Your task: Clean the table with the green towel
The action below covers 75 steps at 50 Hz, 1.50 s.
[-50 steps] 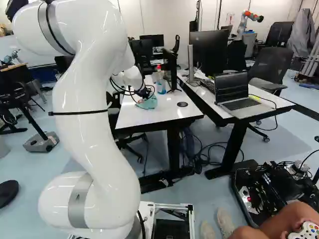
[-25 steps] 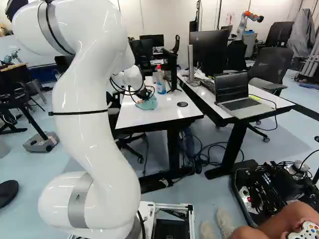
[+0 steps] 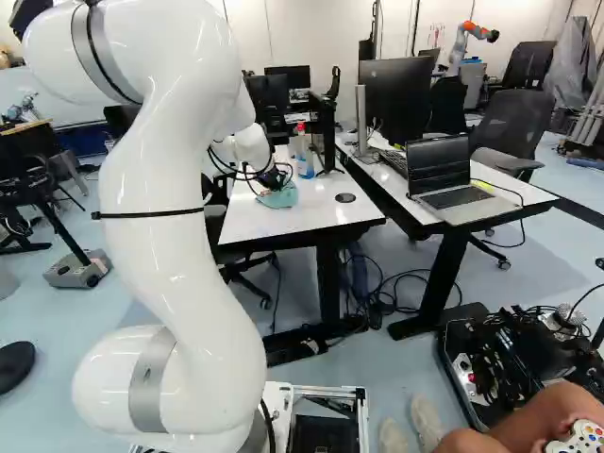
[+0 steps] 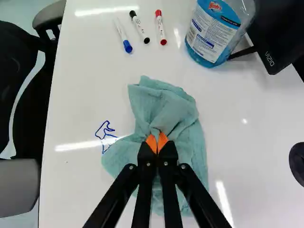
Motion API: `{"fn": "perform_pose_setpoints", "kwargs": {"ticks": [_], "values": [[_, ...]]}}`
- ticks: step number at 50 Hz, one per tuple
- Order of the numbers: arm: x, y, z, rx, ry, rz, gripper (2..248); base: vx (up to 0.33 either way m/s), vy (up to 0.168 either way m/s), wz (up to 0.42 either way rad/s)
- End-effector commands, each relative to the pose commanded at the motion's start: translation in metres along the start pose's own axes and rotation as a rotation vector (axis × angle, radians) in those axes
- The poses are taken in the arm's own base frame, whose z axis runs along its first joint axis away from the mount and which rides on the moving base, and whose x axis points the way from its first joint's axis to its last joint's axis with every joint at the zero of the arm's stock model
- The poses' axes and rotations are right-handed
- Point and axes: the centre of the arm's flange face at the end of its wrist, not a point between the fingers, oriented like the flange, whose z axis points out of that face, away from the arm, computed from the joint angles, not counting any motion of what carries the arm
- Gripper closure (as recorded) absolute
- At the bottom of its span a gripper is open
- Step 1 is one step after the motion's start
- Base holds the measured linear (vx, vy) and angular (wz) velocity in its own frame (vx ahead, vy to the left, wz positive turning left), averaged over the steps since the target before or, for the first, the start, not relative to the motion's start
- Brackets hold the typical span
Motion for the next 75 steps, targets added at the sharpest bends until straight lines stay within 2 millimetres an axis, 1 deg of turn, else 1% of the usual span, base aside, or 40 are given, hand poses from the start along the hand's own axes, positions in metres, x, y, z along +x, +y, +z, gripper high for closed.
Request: {"fn": "perform_pose_setpoints", "kwargs": {"ticks": [21,31,45,75], "values": [[0.0,0.0,0.0,0.0,-0.004,0.0,227,0.0,0.0,0.0],[0.008,-0.006,0.008,0.006,0.005,-0.008,227,0.0,0.0,0.0],[0.019,-0.026,0.018,0.026,0.016,-0.032,227,0.0,0.0,0.0],[0.02,-0.079,0.02,0.077,0.021,-0.094,227,0.0,0.0,0.0]]}}
